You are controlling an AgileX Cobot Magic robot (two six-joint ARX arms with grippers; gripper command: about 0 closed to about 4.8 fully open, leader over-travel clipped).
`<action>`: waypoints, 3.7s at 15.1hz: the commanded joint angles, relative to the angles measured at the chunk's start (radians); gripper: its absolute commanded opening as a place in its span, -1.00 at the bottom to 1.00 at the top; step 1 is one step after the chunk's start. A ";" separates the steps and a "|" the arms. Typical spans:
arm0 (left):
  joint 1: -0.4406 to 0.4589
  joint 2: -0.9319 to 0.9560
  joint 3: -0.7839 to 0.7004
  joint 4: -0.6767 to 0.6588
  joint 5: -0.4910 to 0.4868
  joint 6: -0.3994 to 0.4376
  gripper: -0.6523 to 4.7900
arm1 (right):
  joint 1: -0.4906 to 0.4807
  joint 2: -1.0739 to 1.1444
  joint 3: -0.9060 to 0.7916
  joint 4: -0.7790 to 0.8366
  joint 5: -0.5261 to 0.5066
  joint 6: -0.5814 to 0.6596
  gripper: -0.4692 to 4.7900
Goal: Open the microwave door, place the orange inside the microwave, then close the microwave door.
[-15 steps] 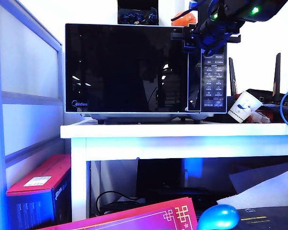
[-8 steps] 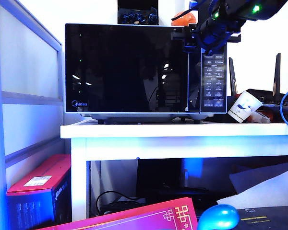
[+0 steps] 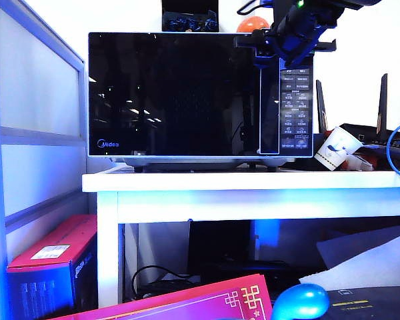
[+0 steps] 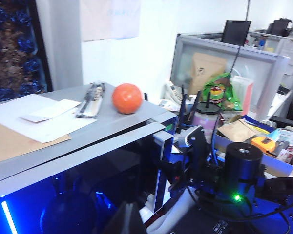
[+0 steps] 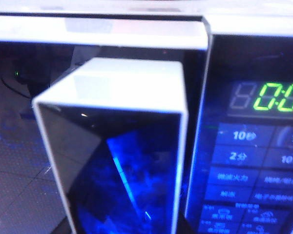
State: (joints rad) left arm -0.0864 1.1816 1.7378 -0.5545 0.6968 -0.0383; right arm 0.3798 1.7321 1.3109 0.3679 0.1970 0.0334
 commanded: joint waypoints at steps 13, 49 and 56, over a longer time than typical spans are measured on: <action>0.001 -0.002 0.005 0.010 0.006 0.001 -0.78 | 0.006 -0.162 0.016 -0.077 -0.146 -0.019 0.55; -0.101 0.366 0.003 0.475 -0.266 0.094 -0.78 | -0.212 -0.054 0.030 -0.021 -0.174 -0.160 0.54; -0.102 0.366 0.003 0.473 -0.266 0.091 -0.78 | -0.212 -0.035 0.042 -0.027 -0.359 -0.160 0.53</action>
State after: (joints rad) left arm -0.1879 1.5505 1.7374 -0.0925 0.4267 0.0525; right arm 0.1665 1.7023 1.3437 0.3321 -0.1375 -0.1287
